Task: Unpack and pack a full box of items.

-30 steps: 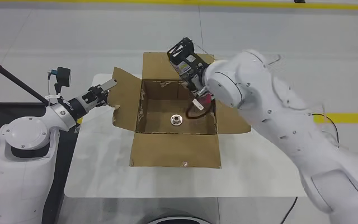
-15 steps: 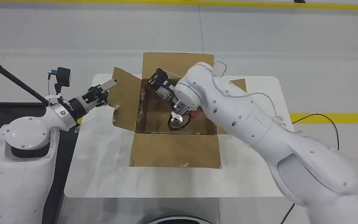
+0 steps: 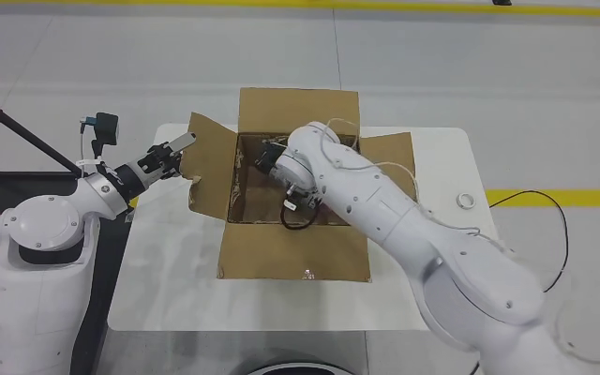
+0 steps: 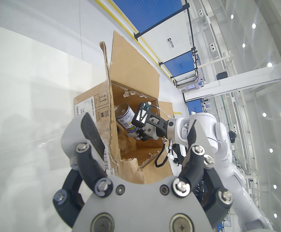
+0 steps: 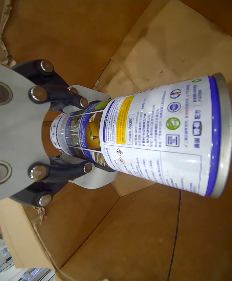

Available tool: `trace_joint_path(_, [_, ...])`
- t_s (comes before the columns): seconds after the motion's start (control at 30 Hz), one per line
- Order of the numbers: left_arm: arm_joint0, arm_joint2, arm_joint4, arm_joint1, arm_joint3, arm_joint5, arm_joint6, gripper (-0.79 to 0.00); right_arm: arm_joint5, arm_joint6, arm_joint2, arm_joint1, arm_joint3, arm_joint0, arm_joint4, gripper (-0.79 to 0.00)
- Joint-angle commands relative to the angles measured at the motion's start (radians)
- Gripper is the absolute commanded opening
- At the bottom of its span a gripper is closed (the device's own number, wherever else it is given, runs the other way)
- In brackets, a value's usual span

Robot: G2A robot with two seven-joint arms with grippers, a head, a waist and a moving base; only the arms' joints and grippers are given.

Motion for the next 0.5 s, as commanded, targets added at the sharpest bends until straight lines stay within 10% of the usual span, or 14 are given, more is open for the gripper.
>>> trace_joint_path(0.0, [0.000,0.000,0.000,0.000,0.000,0.000,0.000,0.000,-0.007,-0.005,-0.002,-0.020,0.042,-0.001,-0.004,-0.619])
trace_joint_path(0.23, [0.000,0.000,0.000,0.000,0.000,0.000,0.000,0.000,-0.041,-0.027,0.002,-0.073,0.152,-0.005,-0.006,-0.542])
trace_joint_path(0.47, [0.000,0.000,0.000,0.000,0.000,0.000,0.000,0.000,-0.063,-0.041,0.013,-0.110,0.226,0.004,-0.009,-0.271])
